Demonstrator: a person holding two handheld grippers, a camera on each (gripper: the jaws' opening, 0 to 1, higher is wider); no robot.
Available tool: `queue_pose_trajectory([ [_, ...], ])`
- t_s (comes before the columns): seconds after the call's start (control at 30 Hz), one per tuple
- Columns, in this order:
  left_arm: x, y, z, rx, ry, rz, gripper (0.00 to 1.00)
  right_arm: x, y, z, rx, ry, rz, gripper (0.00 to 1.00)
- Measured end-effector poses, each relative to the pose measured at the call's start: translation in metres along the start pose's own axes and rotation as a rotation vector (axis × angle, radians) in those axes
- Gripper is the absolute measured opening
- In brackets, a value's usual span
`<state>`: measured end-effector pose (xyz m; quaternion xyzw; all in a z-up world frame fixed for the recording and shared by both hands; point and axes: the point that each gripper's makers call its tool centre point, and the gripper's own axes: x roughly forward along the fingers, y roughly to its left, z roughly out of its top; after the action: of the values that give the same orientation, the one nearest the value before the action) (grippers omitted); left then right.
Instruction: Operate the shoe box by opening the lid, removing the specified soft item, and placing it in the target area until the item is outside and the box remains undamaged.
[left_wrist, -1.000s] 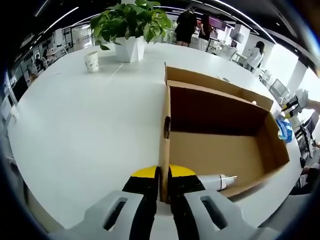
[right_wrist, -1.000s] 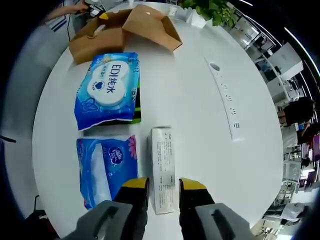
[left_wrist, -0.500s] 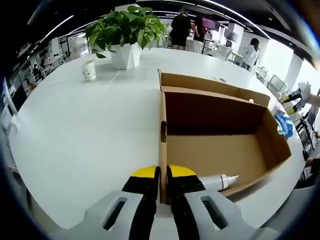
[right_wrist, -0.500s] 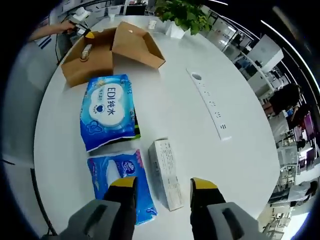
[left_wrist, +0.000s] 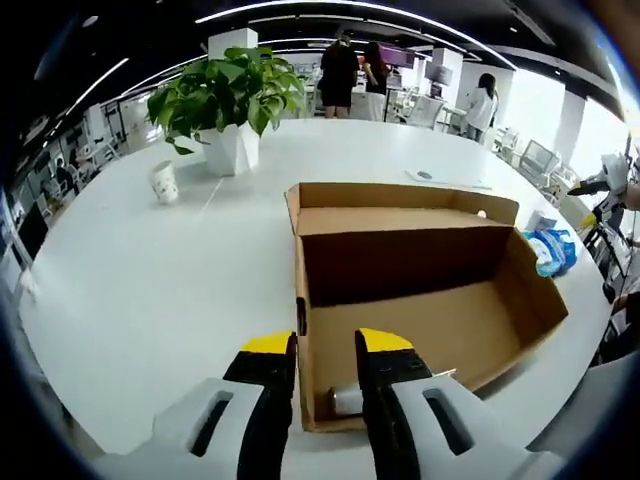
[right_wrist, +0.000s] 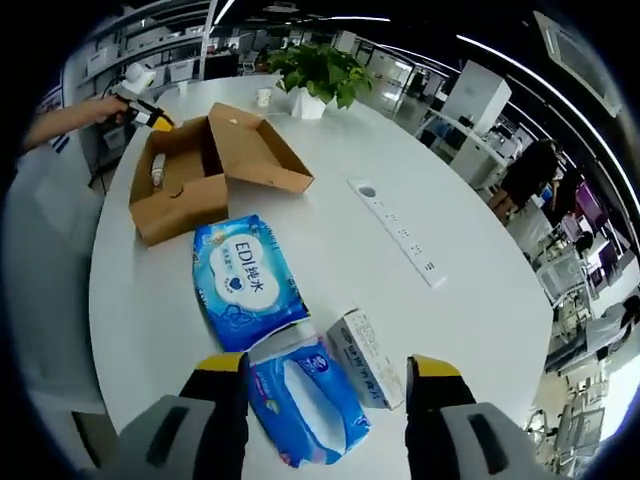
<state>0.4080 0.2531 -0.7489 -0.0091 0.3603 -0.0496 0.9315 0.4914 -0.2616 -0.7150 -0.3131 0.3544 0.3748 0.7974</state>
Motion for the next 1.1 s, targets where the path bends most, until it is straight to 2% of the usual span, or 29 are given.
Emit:
queue_pose_trajectory([
  [0.07,-0.003,-0.007,0.006,-0.009,-0.004,-0.031,0.18,-0.006,0.009,0.005,0.036,-0.029,-0.016,0.66],
  [0.17,-0.007,-0.017,0.013,0.043,-0.013,-0.063,0.2,-0.014,0.024,0.008,0.072,-0.045,-0.02,0.68],
  [0.27,-0.013,-0.021,0.015,0.055,-0.015,-0.092,0.2,-0.024,0.041,0.012,0.09,-0.057,-0.037,0.71],
  [0.53,-0.026,-0.028,0.01,0.181,0.019,-0.167,0.25,-0.044,0.076,0.024,0.193,-0.131,-0.071,0.77],
  [0.63,-0.03,-0.028,0.002,0.265,0.076,-0.211,0.29,-0.049,0.088,0.024,0.244,-0.142,-0.089,0.81],
  [0.83,-0.031,-0.025,0.0,0.398,0.125,-0.257,0.35,-0.061,0.111,0.023,0.296,-0.179,-0.118,0.85],
  [0.97,-0.03,-0.024,0.002,0.441,0.145,-0.27,0.37,-0.07,0.125,0.024,0.32,-0.213,-0.149,0.87],
  [1.1,-0.033,-0.031,0.0,0.47,0.168,-0.303,0.39,-0.074,0.133,0.02,0.343,-0.216,-0.167,0.88],
])
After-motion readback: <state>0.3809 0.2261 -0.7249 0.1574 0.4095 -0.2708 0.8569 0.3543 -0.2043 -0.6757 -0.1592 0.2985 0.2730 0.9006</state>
